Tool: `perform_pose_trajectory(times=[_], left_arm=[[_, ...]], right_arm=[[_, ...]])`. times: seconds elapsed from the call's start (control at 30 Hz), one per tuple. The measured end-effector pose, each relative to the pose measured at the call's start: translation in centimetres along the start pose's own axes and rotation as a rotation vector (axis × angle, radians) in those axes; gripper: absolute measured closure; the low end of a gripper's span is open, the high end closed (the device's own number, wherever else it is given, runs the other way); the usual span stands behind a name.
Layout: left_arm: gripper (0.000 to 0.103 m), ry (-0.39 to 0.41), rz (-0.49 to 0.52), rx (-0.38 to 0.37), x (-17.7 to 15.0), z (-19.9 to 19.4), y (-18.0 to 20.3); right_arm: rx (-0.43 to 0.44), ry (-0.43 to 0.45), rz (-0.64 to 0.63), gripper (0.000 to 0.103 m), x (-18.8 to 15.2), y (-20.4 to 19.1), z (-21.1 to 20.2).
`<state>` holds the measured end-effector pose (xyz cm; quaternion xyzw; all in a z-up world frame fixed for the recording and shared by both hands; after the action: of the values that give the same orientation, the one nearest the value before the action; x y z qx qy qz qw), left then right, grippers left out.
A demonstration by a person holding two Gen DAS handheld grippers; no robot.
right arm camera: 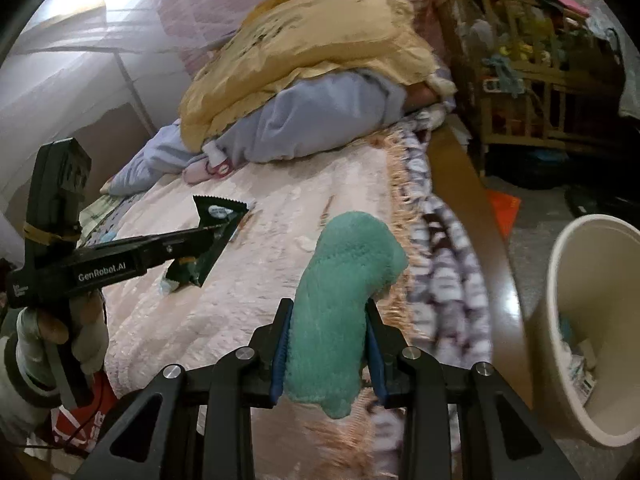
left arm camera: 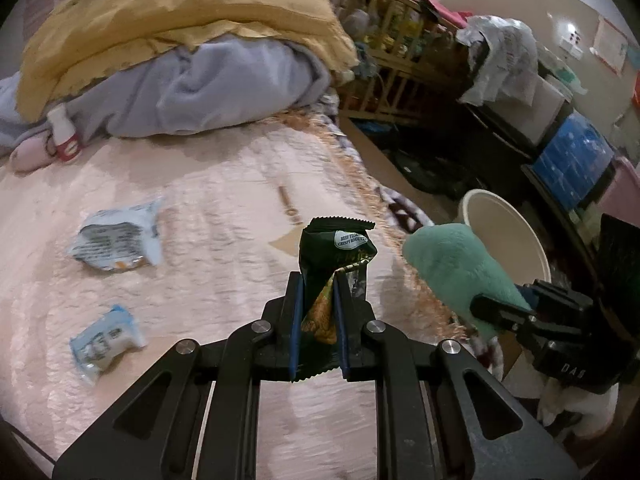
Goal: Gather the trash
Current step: 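Carry the chip bag and green cloth over the cream bucket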
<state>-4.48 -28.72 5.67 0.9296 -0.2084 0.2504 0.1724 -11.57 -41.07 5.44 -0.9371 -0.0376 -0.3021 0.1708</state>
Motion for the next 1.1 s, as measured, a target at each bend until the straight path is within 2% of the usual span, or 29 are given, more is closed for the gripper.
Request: perform_pose_trajectory(times=[0.67,1.1], left_arm=[[0.091,-0.041,0.135,-0.051,1.4,4.5,10.3],[0.091,-0.066,0.191,-0.118,2.3,7.0,16.7]], right_arm=[[-0.104,0.057,0.089,0.071,-1.8,8.7,-5.1],[-0.205,0.100,0.214,0.071,-3.6,16.9,-9.1]])
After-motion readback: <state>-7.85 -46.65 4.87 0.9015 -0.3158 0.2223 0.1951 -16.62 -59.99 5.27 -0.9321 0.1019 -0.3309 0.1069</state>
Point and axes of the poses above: each gripper's, at about its wrist camera, not at the fingertips, and z roughly the way its jaws point, y to its right, x to its top, the point moved 10 cm from there along z, roughly the way its jaws point, and after that the axes turned 7 degrees about -y, right-handed, at the moved point
